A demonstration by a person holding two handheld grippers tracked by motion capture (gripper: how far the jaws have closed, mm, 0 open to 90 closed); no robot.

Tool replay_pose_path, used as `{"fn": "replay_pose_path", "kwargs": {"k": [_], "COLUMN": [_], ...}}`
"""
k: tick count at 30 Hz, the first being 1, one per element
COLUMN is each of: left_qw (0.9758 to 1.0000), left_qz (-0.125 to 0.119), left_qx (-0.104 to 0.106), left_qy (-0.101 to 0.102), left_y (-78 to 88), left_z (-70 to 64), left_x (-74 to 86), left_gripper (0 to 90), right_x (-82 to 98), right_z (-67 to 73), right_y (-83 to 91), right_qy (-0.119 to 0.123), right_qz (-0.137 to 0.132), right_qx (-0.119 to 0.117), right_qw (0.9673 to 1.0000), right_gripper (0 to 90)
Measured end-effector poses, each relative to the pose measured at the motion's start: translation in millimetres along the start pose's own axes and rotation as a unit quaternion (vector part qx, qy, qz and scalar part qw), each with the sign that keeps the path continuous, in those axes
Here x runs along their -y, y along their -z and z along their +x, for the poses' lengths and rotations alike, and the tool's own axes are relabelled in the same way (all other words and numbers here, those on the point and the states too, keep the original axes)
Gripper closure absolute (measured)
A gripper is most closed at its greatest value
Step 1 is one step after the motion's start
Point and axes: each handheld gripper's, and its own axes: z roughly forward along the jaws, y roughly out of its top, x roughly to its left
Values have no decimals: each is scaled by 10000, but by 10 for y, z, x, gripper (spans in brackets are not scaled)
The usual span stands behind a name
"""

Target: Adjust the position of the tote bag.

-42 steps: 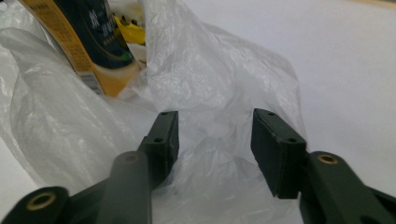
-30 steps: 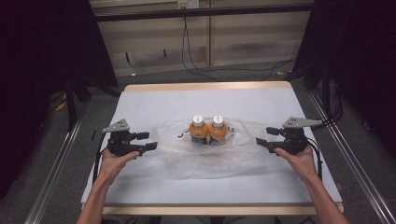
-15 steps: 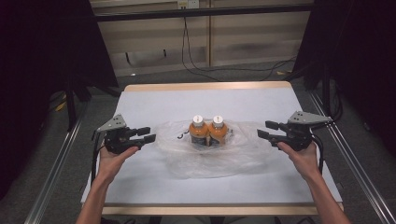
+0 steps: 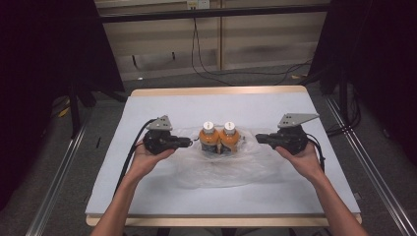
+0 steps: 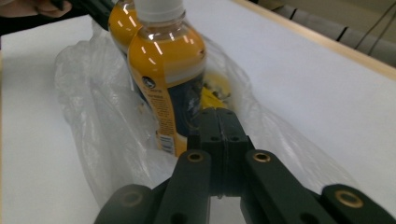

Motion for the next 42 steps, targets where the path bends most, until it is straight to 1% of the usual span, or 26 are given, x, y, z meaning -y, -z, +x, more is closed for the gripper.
{"fn": "replay_pose_path", "kwargs": {"k": [2, 4, 5, 8, 9, 12, 13, 14, 16, 17, 21, 22, 23, 24, 26, 28, 29, 30, 32, 33, 34, 35, 36, 37, 39, 42], "left_qw": [9996, 9996, 9994, 9986, 9981, 9959, 9947, 9946, 9924, 9928, 9924, 9925, 9915, 9915, 9924, 9918, 9922, 9916, 9902, 9875, 9866, 9872, 9861, 9833, 9816, 9785], "left_qz": [278, 234, 324, 513, 606, 891, 995, 993, 1166, 1140, 1185, 1176, 1234, 1220, 1144, 1160, 1109, 1155, 1288, 1470, 1522, 1491, 1528, 1625, 1683, 1788], "left_qx": [12, 90, 84, 64, 79, 41, 140, 120, 200, 114, 230, 229, 302, 295, 330, 376, 406, 408, 229, 119, 166, 110, 37, -86, -201, -319], "left_qy": [-90, -110, -57, -113, -71, -179, -224, -266, -343, -345, -234, -253, -288, -335, -297, -373, -386, -408, -490, -556, -557, -561, -659, -814, -876, -973], "left_y": [-92, -159, -189, -236, -244, -313, -337, -366, -397, -416, -452, -467, -468, -481, -495, -502, -514, -518, -553, -567, -575, -579, -573, -567, -552, -520], "left_z": [-5, 23, 37, 20, 18, 20, 19, 3, -1, -4, 8, 3, 1, -4, -24, -40, -53, -61, -81, -87, -79, -81, -88, -97, -97, -57], "left_x": [-36, -19, 2, 44, 53, 95, 106, 123, 127, 140, 196, 208, 210, 215, 221, 216, 221, 220, 233, 235, 244, 256, 259, 260, 266, 277], "left_gripper": [859, 859, 859, 863, 862, 855, 855, 856, 860, 860, 854, 845, 838, 836, 822, 822, 821, 821, 829, 837, 844, 846, 850, 866, 888, 900], "right_x": [-14, 12, 34, 87, 92, 101, 110, 121, 150, 164, 224, 240, 260, 282, 327, 362, 360, 358, 358, 358, 356, 356, 356, 355, 358, 364], "right_z": [-7, -15, -11, 5, 3, -19, -28, -31, -37, -43, -88, -89, -90, -83, -65, -47, -45, -45, -42, -42, -45, -49, -48, -52, -52, -69], "right_y": [-84, -185, -234, -350, -375, -438, -469, -497, -562, -592, -678, -701, -723, -743, -787, -824, -824, -828, -827, -825, -823, -820, -810, -798, -771, -735], "right_qy": [67, 65, 44, 107, 127, 102, 122, 112, 108, 132, 114, 114, 148, 118, 143, 172, 159, 165, 144, 132, 161, 187, 198, 330, 550, 640], "right_qz": [158, 287, 374, 664, 724, 850, 927, 1038, 1236, 1303, 1466, 1534, 1587, 1645, 1758, 1862, 1855, 1843, 1858, 1874, 1879, 1876, 1908, 1952, 2022, 2123], "right_qx": [-98, -193, -198, -223, -254, -303, -309, -278, -242, -245, -303, -303, -296, -303, -314, -338, -310, -330, -316, -309, -303, -299, -261, -206, -48, 147], "right_qw": [9998, 9994, 9991, 9975, 9970, 9959, 9951, 9942, 9920, 9911, 9887, 9876, 9868, 9858, 9838, 9818, 9820, 9822, 9820, 9817, 9816, 9816, 9811, 9800, 9778, 9750], "right_gripper": [900, 900, 900, 900, 900, 900, 900, 900, 900, 900, 900, 900, 900, 900, 900, 900, 900, 900, 900, 900, 900, 900, 900, 900, 900, 900]}}
